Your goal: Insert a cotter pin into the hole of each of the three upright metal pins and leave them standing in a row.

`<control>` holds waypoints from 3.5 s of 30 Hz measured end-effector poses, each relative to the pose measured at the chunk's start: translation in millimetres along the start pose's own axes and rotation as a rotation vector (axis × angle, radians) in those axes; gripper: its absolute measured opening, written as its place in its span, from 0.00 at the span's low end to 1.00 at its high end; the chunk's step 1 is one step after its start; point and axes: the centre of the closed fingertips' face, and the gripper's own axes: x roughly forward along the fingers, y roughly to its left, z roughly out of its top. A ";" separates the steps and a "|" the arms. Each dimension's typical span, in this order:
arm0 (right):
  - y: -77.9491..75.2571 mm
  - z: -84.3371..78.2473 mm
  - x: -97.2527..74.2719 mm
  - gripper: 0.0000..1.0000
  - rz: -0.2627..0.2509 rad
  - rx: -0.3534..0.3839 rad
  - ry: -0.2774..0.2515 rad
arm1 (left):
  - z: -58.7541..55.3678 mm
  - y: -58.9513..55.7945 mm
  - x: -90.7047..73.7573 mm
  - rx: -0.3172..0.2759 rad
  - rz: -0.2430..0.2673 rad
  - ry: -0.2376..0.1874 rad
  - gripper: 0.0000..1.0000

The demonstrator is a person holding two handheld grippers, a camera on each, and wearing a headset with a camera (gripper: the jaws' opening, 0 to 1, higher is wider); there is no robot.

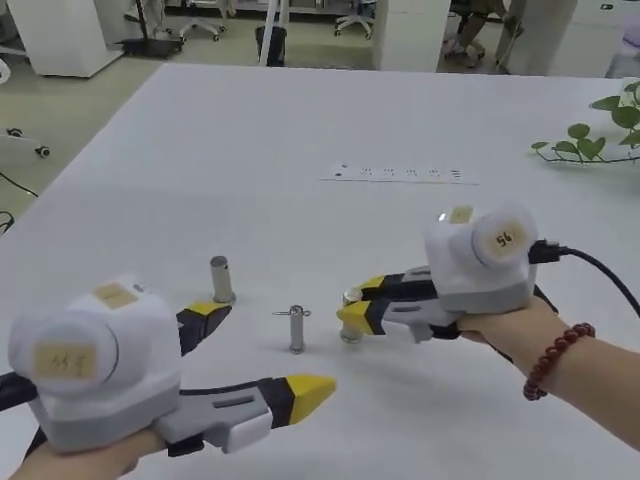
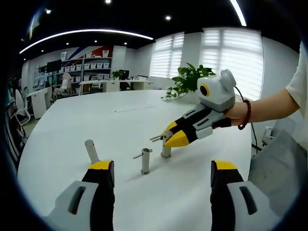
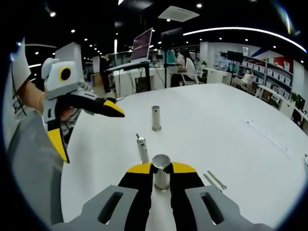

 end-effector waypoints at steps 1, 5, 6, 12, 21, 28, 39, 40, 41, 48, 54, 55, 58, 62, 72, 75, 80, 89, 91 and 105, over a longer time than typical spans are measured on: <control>0.9 -1.3 -0.5 0.14 -0.001 0.003 0.000 | 0.6 -0.4 0.0 0.001 -0.002 -0.004 0.81; 7.7 -8.6 -2.5 0.14 0.003 0.012 0.004 | 1.1 -2.9 -0.4 0.003 -0.006 -0.005 0.81; 9.4 -10.6 -2.9 0.14 0.005 0.011 0.006 | 1.0 -3.1 -0.6 0.005 -0.007 -0.004 0.81; 13.6 -18.0 -7.8 0.14 0.012 0.022 0.007 | -0.2 -2.8 -1.9 0.010 -0.009 0.002 0.81; 16.2 -22.6 -11.9 0.14 0.011 0.022 -0.006 | -1.4 -3.6 -1.8 0.015 -0.011 0.008 0.81; 16.9 -23.6 -13.0 0.15 0.006 0.030 -0.018 | -3.0 -6.5 -0.3 0.019 -0.013 0.013 0.81; 18.9 -19.3 -18.0 0.21 0.008 0.042 -0.038 | -4.8 -7.1 -0.8 0.016 -0.013 0.019 0.84; 19.7 -18.7 -19.5 0.21 0.010 0.043 -0.039 | -4.6 -7.4 -0.7 0.016 -0.013 0.018 0.84; 20.5 -17.8 -20.8 0.22 0.014 0.047 -0.041 | -4.4 -7.7 -0.7 0.016 -0.013 0.017 0.84; 21.7 -6.5 -31.3 0.26 0.027 0.067 -0.056 | -4.2 -8.9 -0.3 0.008 -0.009 0.017 0.86; 18.6 2.0 -40.4 0.31 0.032 0.079 -0.058 | -4.3 -10.6 0.3 0.008 -0.011 0.022 0.88; 17.6 2.5 -41.4 0.32 0.032 0.086 -0.056 | -4.3 -10.4 0.4 0.008 -0.011 0.022 0.88; 11.7 4.2 -45.0 0.31 0.028 0.107 -0.053 | -4.4 -10.4 0.4 0.003 -0.009 0.021 0.88; 3.0 4.2 -48.3 0.31 0.016 0.126 -0.049 | -3.7 -10.7 0.2 0.004 -0.008 0.019 0.88; -26.2 0.0 -47.2 0.28 -0.029 0.147 -0.038 | -5.5 -7.4 0.1 0.024 0.010 0.021 0.86; -33.7 -6.2 -44.8 0.27 -0.036 0.145 -0.019 | -7.4 -8.5 0.4 0.018 0.004 0.025 0.86; -44.1 -15.1 -40.4 0.24 -0.049 0.126 0.024 | -10.1 -7.5 0.2 0.008 0.009 0.027 0.86; -62.1 -27.7 -29.3 0.19 -0.071 0.080 0.099 | -9.1 -4.0 -1.2 0.021 0.021 0.021 0.84; -64.8 -30.6 -25.9 0.17 -0.070 0.063 0.119 | -9.5 -2.5 -1.0 0.019 0.024 0.020 0.83; -82.5 -47.3 -8.2 0.15 -0.055 -0.022 0.251 | -13.9 -4.6 -0.2 0.041 0.008 0.038 0.83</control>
